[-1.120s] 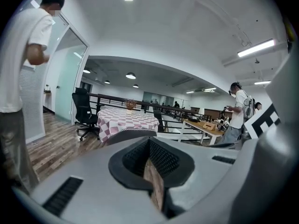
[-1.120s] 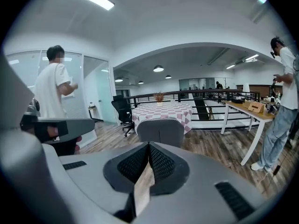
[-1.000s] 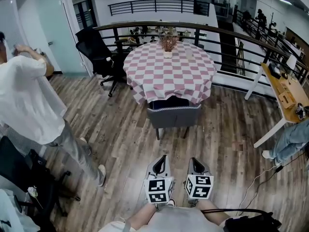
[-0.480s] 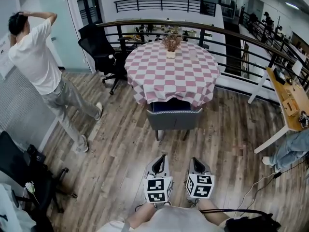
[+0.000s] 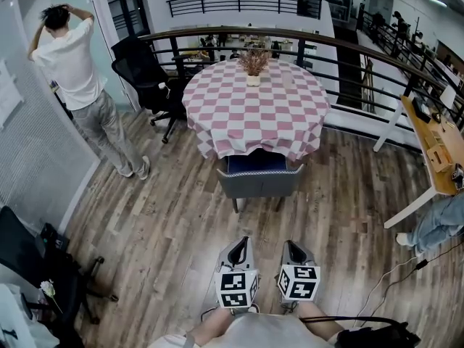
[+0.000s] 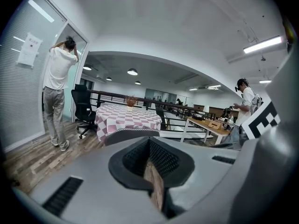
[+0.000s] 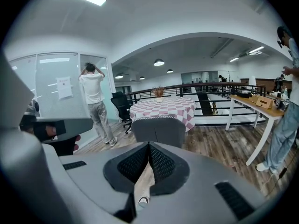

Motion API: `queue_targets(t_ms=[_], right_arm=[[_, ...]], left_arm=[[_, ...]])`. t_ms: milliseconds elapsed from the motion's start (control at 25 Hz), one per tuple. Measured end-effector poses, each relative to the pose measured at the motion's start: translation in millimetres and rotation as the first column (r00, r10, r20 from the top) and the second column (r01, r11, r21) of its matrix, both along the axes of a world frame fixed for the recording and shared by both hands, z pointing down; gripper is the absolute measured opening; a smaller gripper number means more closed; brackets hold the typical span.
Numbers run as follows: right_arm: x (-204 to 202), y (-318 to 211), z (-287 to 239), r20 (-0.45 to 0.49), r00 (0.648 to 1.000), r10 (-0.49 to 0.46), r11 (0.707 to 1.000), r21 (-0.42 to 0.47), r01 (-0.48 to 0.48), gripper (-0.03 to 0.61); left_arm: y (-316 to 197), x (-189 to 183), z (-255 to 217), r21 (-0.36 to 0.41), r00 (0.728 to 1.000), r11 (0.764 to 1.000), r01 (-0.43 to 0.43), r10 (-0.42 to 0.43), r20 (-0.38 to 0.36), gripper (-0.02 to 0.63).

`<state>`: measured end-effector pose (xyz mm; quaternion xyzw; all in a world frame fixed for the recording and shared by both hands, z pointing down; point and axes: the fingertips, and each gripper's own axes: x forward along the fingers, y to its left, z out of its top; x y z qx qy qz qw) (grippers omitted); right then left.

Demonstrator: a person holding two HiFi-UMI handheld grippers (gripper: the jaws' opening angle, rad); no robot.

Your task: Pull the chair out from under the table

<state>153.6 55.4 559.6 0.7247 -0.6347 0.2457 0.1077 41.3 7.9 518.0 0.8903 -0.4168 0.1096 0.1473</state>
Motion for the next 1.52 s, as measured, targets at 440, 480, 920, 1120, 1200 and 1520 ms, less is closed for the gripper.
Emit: queue_targets(t_ms=[440, 480, 920, 1120, 1200, 1520], right_arm=[[26.9, -74.4, -6.3, 0.031, 0.999, 0.043, 0.999, 0.030, -0.044, 0.018], [29.1, -82.4, -7.5, 0.029, 0.998, 0.047, 0.998, 0.031, -0.048, 0.018], [35.8, -166.1, -9.5, 0.040, 0.997, 0.064, 0.998, 0.024, -0.065, 0.018], [33.3, -209.6, -17.6, 0.043, 0.997, 0.065, 0.997, 0.037, -0.067, 0.018], [30.5, -224.3, -21.3, 0.056, 0.996, 0.069, 0.996, 0.053, -0.072, 0.018], [35.4, -257.2, -18.9, 0.082, 0.990, 0.111, 0.991, 0.069, -0.117, 0.018]], left_arm=[[-84.8, 23.5, -2.1, 0.003, 1.000, 1.000, -0.023, 0.023, -0.009, 0.005], [-92.5, 25.3, -2.6, 0.003, 1.000, 1.000, -0.027, 0.027, -0.010, 0.005], [-176.8, 41.6, -2.9, -0.006, 0.997, 0.997, -0.072, 0.072, -0.013, 0.005], [-211.3, 52.9, -9.8, 0.001, 0.994, 0.994, -0.109, 0.109, -0.023, 0.005], [-225.3, 53.1, -11.0, 0.004, 0.993, 0.993, -0.114, 0.114, -0.027, 0.005], [-267.5, 50.3, 8.3, -0.030, 0.994, 0.993, -0.110, 0.109, -0.031, 0.005]])
